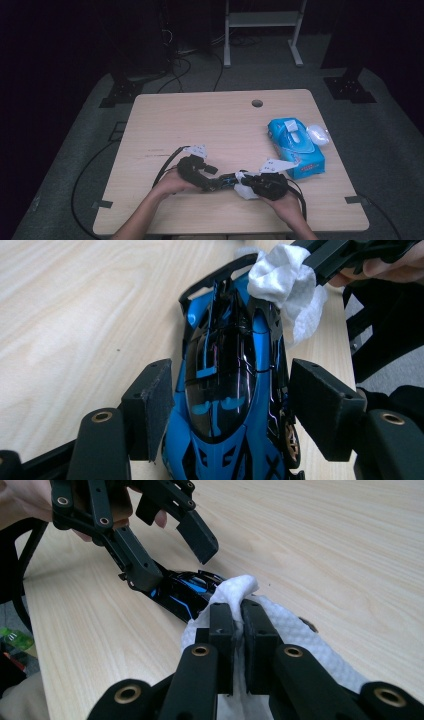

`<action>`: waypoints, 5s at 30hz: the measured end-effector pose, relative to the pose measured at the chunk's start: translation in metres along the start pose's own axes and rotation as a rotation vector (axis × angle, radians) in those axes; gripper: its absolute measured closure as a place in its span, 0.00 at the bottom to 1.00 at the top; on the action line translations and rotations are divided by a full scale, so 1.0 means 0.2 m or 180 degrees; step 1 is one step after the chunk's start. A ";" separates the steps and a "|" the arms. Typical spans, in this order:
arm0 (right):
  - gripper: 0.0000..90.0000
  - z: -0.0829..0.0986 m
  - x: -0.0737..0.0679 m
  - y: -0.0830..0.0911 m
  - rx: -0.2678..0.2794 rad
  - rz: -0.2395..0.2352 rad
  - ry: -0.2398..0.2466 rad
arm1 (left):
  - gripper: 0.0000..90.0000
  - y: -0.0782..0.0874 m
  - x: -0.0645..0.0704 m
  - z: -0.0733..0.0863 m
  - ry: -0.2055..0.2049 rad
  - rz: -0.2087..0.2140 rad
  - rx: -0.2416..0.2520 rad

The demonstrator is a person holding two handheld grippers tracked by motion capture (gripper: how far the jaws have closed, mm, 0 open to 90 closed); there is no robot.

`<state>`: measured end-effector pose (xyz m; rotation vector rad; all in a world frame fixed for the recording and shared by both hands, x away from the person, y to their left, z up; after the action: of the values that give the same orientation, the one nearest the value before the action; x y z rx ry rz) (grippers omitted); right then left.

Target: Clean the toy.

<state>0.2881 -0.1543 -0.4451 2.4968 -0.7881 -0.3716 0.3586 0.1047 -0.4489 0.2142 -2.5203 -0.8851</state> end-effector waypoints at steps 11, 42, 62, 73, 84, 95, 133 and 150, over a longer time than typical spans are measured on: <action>0.93 0.06 -0.03 0.02 -0.0136 0.0015 0.0068 | 0.39 -0.07 0.05 0.04 -0.0154 -0.0049 -0.0089; 0.93 0.13 0.02 0.21 -0.0027 0.0104 -0.0085 | 0.24 -0.24 0.18 -0.01 -0.0600 -0.0617 -0.0296; 0.92 0.24 0.16 0.43 -0.0161 0.0497 -0.0153 | 0.22 -0.28 0.18 -0.06 -0.0609 -0.0756 -0.0593; 0.62 0.45 0.36 0.61 -0.0464 0.0764 -0.0510 | 0.20 -0.27 0.18 -0.06 -0.0609 -0.0741 -0.0565; 0.43 0.32 0.30 0.63 -0.0265 0.0427 -0.0027 | 0.20 -0.25 0.18 -0.05 -0.0620 -0.0769 -0.0560; 0.35 0.10 0.20 0.35 -0.0403 -0.0365 0.0928 | 0.16 -0.22 0.19 -0.02 -0.0604 -0.0822 -0.0516; 0.31 -0.01 0.18 0.05 -0.0456 -0.0760 0.1358 | 0.27 -0.33 0.18 -0.05 -0.0636 -0.0799 -0.0828; 0.29 0.06 0.18 0.20 -0.0224 -0.0663 0.1143 | 0.29 -0.32 0.19 -0.08 -0.0682 -0.0815 -0.1051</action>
<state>0.2937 -0.2073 -0.4376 2.4841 -0.3677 -0.0150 0.3322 0.0340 -0.4639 0.3562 -2.5233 -1.4794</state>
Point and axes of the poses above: each handheld gripper's, and its own axes: y roughly backward along the jaws, z roughly out of its underside, x roughly to its right, the point moved 1 cm from there along -y, roughly forward along the jaws, and after that the axes turned 5 degrees about y, right-handed, at the moved point
